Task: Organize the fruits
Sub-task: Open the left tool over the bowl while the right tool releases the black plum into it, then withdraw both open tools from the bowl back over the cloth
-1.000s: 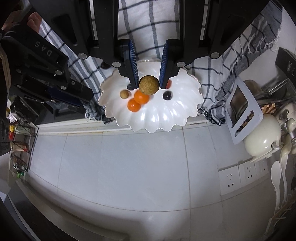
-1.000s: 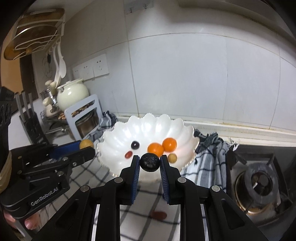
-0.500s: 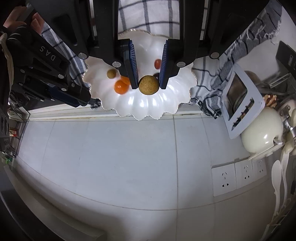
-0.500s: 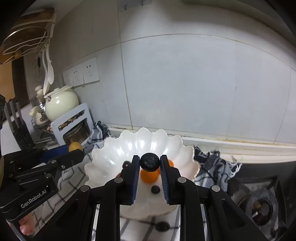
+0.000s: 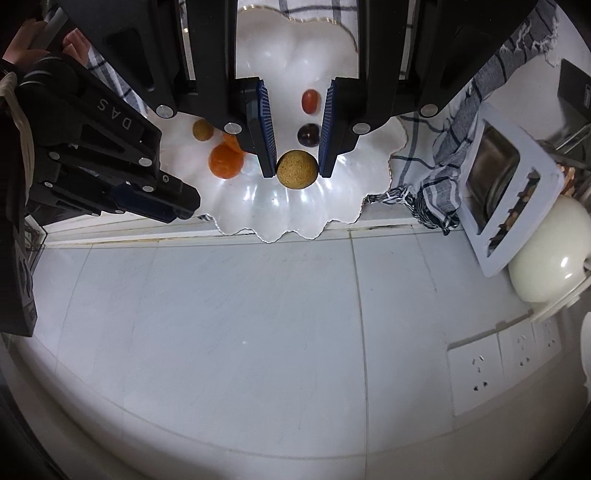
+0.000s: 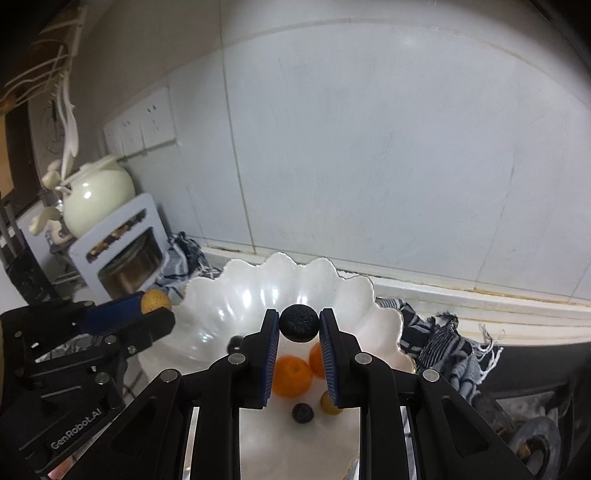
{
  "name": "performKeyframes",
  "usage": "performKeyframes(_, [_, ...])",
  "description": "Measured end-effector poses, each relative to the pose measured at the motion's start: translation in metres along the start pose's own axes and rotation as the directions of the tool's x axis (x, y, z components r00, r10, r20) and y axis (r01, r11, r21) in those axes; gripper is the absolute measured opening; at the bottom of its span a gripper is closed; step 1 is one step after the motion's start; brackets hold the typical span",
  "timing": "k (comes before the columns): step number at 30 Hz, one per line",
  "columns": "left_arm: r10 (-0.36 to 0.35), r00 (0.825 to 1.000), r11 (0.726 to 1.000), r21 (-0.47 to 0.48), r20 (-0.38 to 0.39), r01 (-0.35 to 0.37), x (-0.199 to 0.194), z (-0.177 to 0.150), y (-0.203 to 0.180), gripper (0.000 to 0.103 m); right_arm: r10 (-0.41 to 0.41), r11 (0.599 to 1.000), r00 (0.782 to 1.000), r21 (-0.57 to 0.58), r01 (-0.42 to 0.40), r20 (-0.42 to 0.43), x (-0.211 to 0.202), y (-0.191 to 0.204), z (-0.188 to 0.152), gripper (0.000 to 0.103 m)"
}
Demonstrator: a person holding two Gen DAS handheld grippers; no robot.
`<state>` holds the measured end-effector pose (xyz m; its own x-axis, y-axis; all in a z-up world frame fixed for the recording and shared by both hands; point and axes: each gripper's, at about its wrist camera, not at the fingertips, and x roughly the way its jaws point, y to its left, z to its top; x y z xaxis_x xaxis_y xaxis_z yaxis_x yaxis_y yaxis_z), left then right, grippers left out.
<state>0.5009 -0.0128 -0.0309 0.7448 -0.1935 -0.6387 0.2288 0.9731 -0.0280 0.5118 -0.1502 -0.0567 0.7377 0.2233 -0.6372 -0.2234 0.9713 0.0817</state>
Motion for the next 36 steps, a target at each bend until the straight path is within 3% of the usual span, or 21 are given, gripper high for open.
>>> performKeyframes(10, [0.006, 0.997, 1.000, 0.001, -0.080, -0.006, 0.044, 0.014, -0.001, 0.024, -0.028, 1.000, 0.995, -0.013, 0.027, -0.094, 0.042, -0.014, 0.006, 0.024])
performKeyframes(21, [0.002, 0.981, 1.000, 0.003, -0.193, -0.002, 0.086, 0.025, -0.008, 0.024, -0.026, 1.000, 0.988, -0.010, 0.024, -0.155, 0.064, -0.021, 0.009, 0.024])
performKeyframes(22, [0.008, 0.981, 1.000, -0.001, -0.196, -0.008, 0.088, 0.025, -0.008, 0.026, -0.029, 1.000, 0.987, -0.009, 0.028, -0.160, 0.065, -0.022, 0.008, 0.024])
performKeyframes(24, [0.019, 0.980, 1.000, -0.001, -0.198, -0.019, 0.090, 0.025, -0.007, 0.038, -0.033, 0.999, 0.986, -0.014, 0.031, -0.166, 0.067, -0.024, 0.008, 0.027])
performKeyframes(26, [0.026, 0.981, 1.000, -0.002, -0.191, -0.027, 0.088, 0.025, -0.007, 0.040, -0.045, 0.999, 0.984, -0.020, 0.042, -0.170, 0.067, -0.026, 0.007, 0.035])
performKeyframes(36, [0.103, 0.989, 0.995, 0.008, -0.110, -0.102, 0.053, 0.028, -0.005, 0.050, -0.047, 0.999, 0.990, 0.005, 0.048, -0.134, 0.044, -0.036, 0.002, 0.035])
